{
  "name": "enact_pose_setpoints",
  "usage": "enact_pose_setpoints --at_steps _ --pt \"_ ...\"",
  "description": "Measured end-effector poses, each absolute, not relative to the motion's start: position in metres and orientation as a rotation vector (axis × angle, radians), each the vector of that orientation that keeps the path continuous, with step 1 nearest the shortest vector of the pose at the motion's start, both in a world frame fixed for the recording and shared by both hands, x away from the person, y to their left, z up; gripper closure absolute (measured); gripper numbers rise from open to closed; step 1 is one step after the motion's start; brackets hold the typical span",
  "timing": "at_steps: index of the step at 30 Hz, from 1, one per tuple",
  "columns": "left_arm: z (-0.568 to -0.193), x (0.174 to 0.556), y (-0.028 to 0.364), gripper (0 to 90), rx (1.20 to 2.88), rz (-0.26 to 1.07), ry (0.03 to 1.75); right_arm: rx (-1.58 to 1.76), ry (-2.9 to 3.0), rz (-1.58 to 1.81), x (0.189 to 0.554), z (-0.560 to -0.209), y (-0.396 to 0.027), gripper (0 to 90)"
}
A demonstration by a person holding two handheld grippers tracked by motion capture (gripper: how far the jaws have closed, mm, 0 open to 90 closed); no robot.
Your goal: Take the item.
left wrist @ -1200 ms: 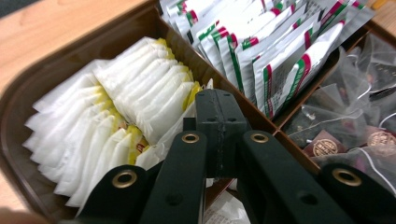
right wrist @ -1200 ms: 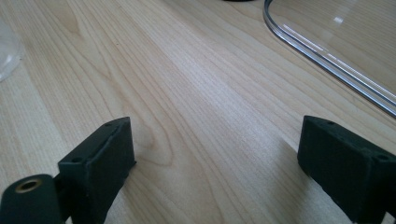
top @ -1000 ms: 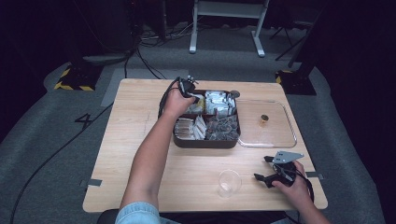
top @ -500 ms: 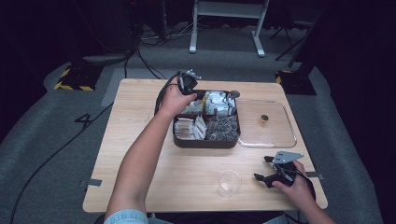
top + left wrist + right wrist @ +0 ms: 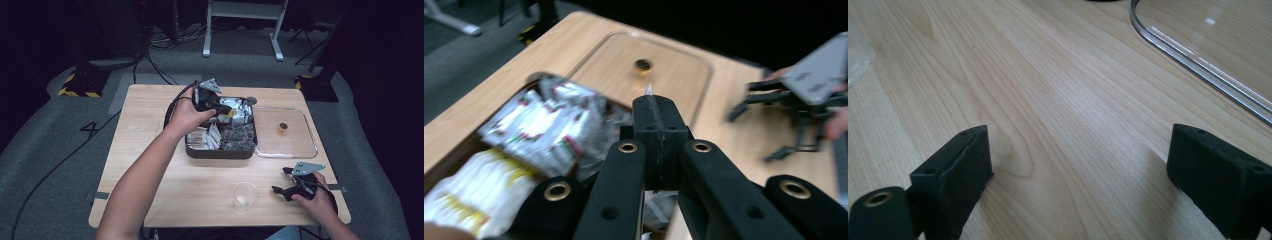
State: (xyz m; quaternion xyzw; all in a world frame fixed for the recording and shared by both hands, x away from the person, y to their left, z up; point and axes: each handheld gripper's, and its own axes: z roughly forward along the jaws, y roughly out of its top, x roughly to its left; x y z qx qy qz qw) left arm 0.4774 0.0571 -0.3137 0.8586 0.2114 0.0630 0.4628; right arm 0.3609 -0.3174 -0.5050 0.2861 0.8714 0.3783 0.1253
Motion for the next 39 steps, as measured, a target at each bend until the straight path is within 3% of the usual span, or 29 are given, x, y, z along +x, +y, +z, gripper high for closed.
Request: enact_pose_setpoints --at_steps 23,39 --pt "-0.307 0.373 0.043 90.0 2.092 0.063 0.283 0.818 2.546 1.102 0.359 -0.505 -0.317 10.8" --pt "-0.363 0.322 0.025 90.0 2.000 0.051 0.262 0.820 2.548 1.102 0.358 -0.505 -0.316 10.8"
